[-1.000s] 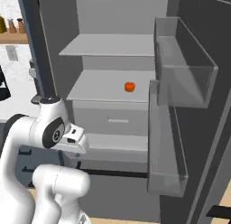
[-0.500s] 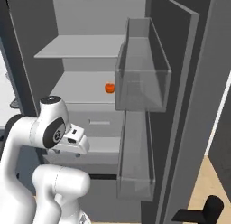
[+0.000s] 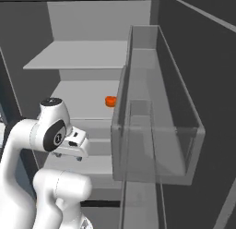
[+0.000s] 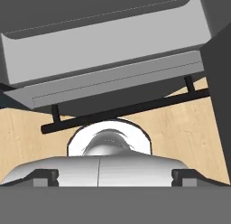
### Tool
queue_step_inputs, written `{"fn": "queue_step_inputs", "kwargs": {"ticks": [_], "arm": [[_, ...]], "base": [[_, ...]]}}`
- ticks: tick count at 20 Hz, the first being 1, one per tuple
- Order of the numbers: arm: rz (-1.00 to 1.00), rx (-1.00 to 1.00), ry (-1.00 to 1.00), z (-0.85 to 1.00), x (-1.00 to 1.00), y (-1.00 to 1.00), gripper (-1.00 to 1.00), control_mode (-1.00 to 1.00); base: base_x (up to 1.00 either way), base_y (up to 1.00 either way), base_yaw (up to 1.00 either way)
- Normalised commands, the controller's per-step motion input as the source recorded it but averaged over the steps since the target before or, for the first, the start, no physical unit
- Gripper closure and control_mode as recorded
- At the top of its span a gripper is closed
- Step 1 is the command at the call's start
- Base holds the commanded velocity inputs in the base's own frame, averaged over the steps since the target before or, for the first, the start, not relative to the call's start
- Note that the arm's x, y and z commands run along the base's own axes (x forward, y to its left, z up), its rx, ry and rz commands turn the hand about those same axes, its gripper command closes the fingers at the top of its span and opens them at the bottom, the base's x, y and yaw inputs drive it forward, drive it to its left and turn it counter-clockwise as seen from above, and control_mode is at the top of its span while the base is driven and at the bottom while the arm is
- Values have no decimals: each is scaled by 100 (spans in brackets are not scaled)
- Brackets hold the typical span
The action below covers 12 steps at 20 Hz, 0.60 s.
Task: Place one squash and one steak in each tupperware on the nearby counter, to pack two identical lunches.
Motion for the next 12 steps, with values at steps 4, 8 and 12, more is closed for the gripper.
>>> {"fn": "queue_step_inputs", "kwargs": {"ticks": [4, 8, 12], "arm": [[0, 0, 0, 0, 0, 0, -100, 100], [0, 0, 0, 0, 0, 0, -100, 100], [0, 0, 0, 0, 0, 0, -100, 100]], "base": [[65, 0, 0], [51, 0, 0], [23, 0, 1]]}}
